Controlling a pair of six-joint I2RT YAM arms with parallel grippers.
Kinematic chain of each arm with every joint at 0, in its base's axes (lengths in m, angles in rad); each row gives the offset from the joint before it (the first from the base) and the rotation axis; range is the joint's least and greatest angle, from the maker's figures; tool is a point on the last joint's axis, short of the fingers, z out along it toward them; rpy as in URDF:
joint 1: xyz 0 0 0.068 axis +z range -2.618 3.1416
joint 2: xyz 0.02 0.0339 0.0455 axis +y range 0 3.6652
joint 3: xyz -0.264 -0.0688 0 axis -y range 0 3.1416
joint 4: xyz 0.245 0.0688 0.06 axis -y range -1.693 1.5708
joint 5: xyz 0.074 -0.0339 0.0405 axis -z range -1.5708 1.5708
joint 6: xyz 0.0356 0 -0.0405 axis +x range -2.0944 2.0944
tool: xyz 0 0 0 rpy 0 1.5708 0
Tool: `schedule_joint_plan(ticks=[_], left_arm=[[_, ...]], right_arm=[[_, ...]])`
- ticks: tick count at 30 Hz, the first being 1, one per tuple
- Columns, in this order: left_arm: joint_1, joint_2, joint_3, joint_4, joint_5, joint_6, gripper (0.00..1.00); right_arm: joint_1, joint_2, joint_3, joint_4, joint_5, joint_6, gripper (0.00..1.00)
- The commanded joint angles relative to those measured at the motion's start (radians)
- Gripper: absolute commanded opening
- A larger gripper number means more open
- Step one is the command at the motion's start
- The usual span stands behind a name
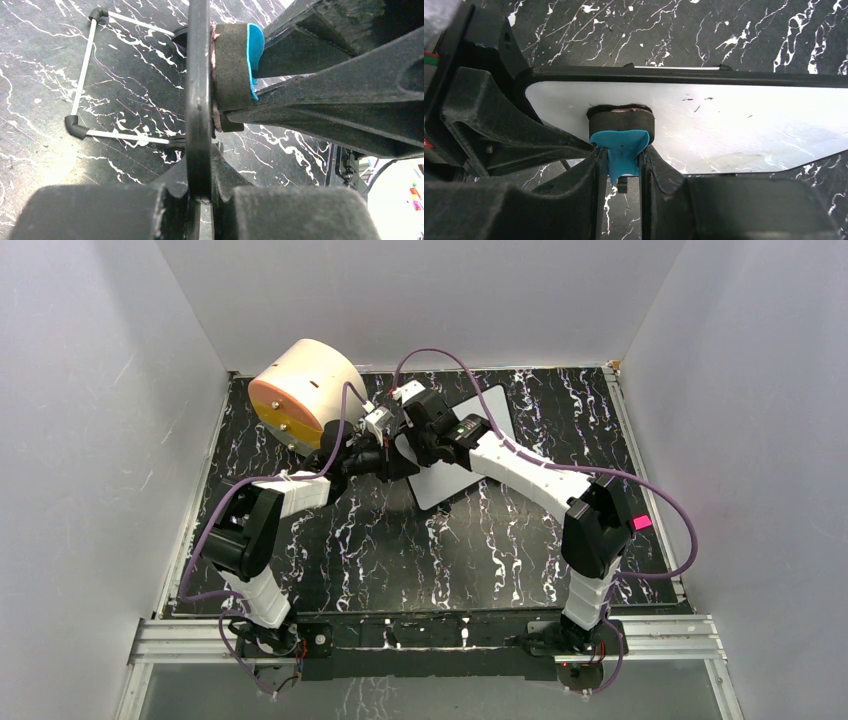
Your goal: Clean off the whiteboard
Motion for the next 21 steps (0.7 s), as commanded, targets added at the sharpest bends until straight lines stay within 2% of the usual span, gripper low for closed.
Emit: schedule_joint_plan(ticks=[1,5,12,21], left_arm=[[-0.044,-0.002,-0.009,-0.043,0.105,0.066,0.00],[-0.045,0.001,-0.010,-0.041,0.104,0.065,0.00],[-0.047,0.005,-0.011,-0.042,0.104,0.066,0.00],[-0.049,0.001,-0.008,-0.052,0.104,0.072,0.00]], right_arm=[[0.045,0.036,0.085,0.096,0.080,-0.013,0.09],[0.085,0.045,0.103,0.095,0.095,-0.023,0.09],[0.084,0.030,0.100,0.123,0.125,-0.020,0.09],[-0.071,0.028,0.035,0.101,0.110,0.046,0.08]])
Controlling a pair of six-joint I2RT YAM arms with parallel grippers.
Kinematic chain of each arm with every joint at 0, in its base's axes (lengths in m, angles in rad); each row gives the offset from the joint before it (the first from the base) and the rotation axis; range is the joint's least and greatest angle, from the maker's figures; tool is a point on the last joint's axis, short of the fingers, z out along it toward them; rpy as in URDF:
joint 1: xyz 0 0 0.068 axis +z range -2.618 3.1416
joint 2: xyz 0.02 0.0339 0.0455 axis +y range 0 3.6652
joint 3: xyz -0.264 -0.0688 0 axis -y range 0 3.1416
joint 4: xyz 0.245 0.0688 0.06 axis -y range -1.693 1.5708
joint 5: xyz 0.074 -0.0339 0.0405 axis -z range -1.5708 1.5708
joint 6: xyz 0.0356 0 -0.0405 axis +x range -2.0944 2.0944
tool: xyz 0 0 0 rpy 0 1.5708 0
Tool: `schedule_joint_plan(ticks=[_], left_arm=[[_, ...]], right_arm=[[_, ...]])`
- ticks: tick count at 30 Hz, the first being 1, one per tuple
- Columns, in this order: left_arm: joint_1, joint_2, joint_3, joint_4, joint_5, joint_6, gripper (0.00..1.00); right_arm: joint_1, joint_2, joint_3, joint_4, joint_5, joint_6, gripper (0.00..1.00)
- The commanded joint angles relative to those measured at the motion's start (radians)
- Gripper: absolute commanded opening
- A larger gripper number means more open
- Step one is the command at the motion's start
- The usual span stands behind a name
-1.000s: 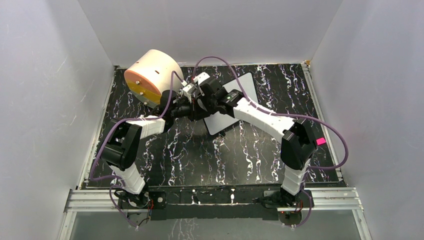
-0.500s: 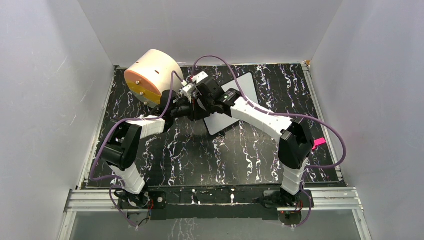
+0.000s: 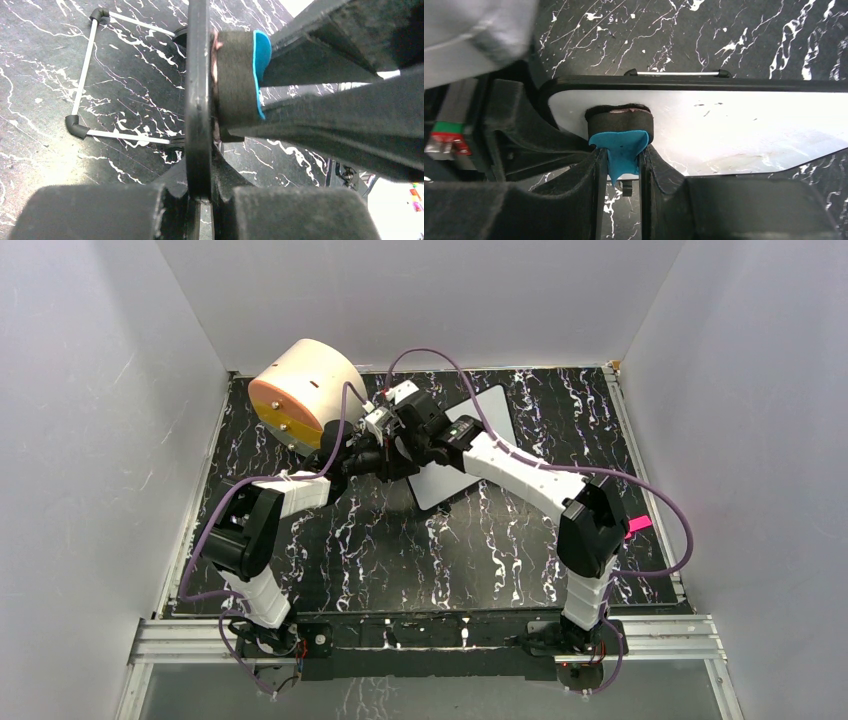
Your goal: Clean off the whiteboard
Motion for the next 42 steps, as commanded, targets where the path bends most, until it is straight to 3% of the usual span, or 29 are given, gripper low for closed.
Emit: schedule_joint_plan(ticks=[1,8,17,22,36,42], left_arm=[[-0.048,0.001,-0.008,-0.053,0.103,0.069,0.00],[-0.048,0.006,-0.006,-0.052,0.102,0.069,0.00],[-0.048,0.008,-0.002,-0.055,0.100,0.069,0.00],[-0.048,0.009,-0.003,-0.056,0.101,0.069,0.00],[-0.048,0.007,0.002,-0.076,0.114,0.082,0.00],[-0.048,0.007,0.005,-0.079,0.118,0.082,0.00]], right_arm=[[-0.138,-0.012,-0.021,0.124,0.022,0.059,0.08],[-0.191,-0.037,-0.016,0.100,-0.021,0.083,0.09],[0.001,-0.024,0.009,0.148,-0.029,-0.013,0.09],[0.027,-0.024,-0.002,0.186,-0.033,-0.044,0.09],[-0.315,-0.064,-0.151,0.278,-0.089,-0.055,0.08],[-0.397,-0.046,-0.130,0.274,-0.088,-0.039,0.08]])
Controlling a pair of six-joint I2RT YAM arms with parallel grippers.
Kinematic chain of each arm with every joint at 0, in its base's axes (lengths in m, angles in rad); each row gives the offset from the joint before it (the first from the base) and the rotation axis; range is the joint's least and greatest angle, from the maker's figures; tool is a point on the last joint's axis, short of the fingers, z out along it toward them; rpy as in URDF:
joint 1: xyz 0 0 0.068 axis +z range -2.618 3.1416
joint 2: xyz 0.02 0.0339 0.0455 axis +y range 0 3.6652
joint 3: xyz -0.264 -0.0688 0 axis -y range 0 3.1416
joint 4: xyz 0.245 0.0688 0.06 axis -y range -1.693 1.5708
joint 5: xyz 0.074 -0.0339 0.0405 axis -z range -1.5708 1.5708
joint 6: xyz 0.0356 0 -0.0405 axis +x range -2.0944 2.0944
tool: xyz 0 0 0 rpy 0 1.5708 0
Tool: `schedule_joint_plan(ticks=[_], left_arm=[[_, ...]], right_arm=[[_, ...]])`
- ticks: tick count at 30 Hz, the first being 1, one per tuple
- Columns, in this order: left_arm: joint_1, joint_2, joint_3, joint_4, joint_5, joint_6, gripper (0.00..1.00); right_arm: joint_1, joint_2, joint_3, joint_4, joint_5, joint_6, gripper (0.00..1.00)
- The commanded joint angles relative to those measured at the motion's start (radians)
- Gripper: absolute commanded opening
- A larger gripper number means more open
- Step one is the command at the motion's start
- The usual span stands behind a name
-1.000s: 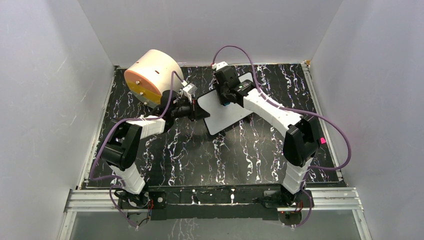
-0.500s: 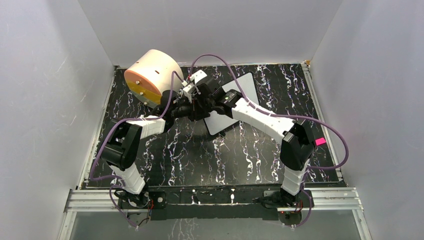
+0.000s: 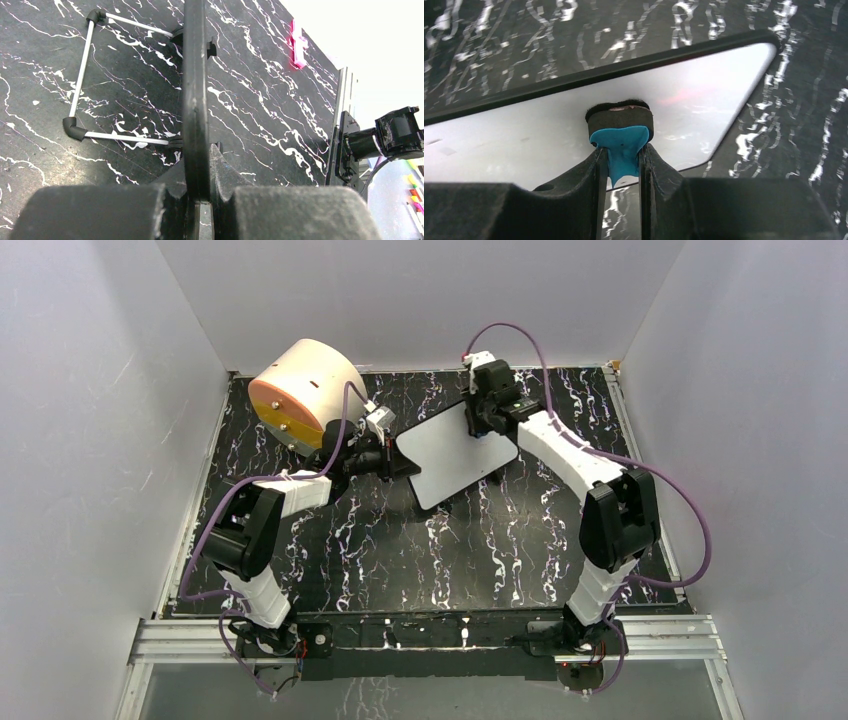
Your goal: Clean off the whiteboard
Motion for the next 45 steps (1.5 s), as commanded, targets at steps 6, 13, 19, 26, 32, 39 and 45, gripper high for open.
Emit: schedule_joint_plan(ticks=[6,13,19,26,32,39,45], left_arm=[[-0.041,-0.008,0.001,-0.072,0.107,0.076,0.00],[-0.041,-0.027,0.057,-0.065,0.024,0.022,0.24],[-0.039,-0.067,0.093,-0.080,-0.084,0.013,0.55],[-0.034,-0.119,0.019,-0.078,-0.205,0.012,0.60],[-0.034,-0.165,-0.061,-0.023,-0.242,-0.033,0.54],[-0.034,-0.137,-0.085,0.048,-0.198,-0.091,0.34],[-0.033,-0.095,-0.098,0.112,-0.189,-0.142,0.22]], right_arm=[[-0.055,0.009,0.022,0.091,0.117,0.057,0.08],[-0.055,-0.181,-0.151,0.109,0.078,0.141,0.09],[-0.056,-0.346,-0.328,0.100,0.055,0.229,0.10],[-0.055,-0.403,-0.476,0.161,0.018,0.253,0.10],[-0.048,-0.338,-0.488,0.272,-0.059,0.257,0.10],[0.011,-0.252,-0.546,0.405,-0.159,0.095,0.10],[0.042,-0.231,-0.575,0.477,-0.154,0.089,0.09]])
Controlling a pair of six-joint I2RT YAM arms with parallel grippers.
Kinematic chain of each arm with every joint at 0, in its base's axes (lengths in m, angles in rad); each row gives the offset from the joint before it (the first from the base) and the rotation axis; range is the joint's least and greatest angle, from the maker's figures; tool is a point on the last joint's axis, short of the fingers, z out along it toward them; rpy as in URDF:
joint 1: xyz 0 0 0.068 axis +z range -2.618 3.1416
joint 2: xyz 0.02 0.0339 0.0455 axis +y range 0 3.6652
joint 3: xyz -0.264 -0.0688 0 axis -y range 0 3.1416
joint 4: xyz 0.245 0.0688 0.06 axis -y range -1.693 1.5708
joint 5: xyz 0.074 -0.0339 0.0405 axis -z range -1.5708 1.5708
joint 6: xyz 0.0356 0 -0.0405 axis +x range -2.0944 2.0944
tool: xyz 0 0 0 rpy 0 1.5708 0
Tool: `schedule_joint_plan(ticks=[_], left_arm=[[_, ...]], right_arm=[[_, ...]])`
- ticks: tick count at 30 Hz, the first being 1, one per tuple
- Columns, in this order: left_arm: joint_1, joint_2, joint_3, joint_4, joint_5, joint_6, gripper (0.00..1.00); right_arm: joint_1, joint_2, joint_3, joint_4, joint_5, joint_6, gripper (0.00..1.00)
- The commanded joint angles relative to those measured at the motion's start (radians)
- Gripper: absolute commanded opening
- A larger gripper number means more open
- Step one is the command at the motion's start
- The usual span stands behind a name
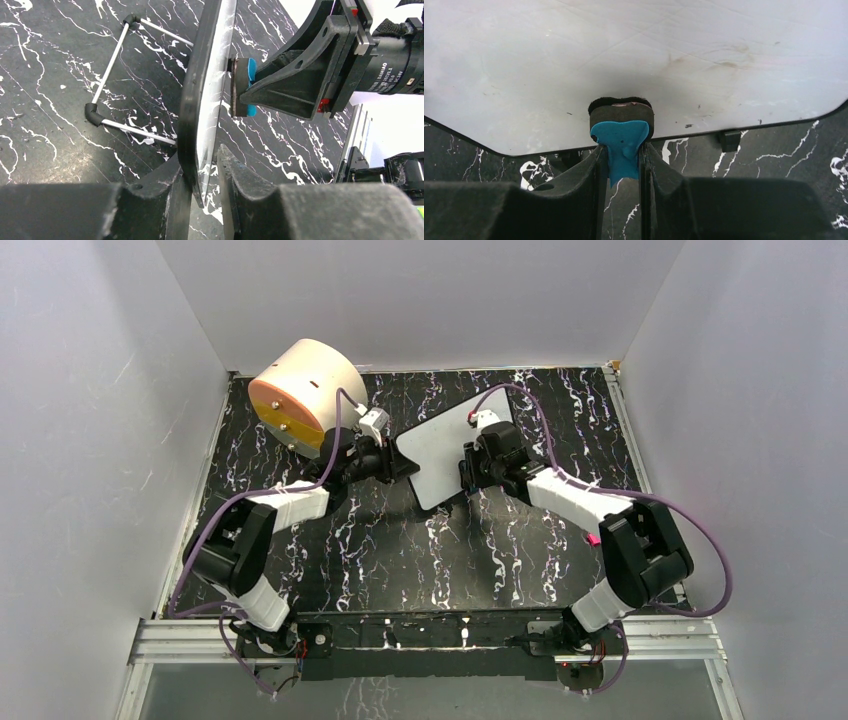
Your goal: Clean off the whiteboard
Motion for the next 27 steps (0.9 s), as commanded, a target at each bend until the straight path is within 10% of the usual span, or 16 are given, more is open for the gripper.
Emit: schedule_joint_plan(ticks=[1,8,27], left_arm=[[0.003,0.014,-0.017,0.085,0.028,-0.046,0.20],[0.003,0.027,-0.017,0.087,0.042,-0.040,0.00],[0.003,0.037,-0.016,0.055,0.133,0.028,0.00]], right_arm=[[0.017,0.014,-0.003,0.137,0.000,-0.032,0.09],[0.015,0.088,-0.034,0.139,0.124,0.029,0.07],[-0.088,0.151,0.058,0.064,0.010,0.080,0.09]])
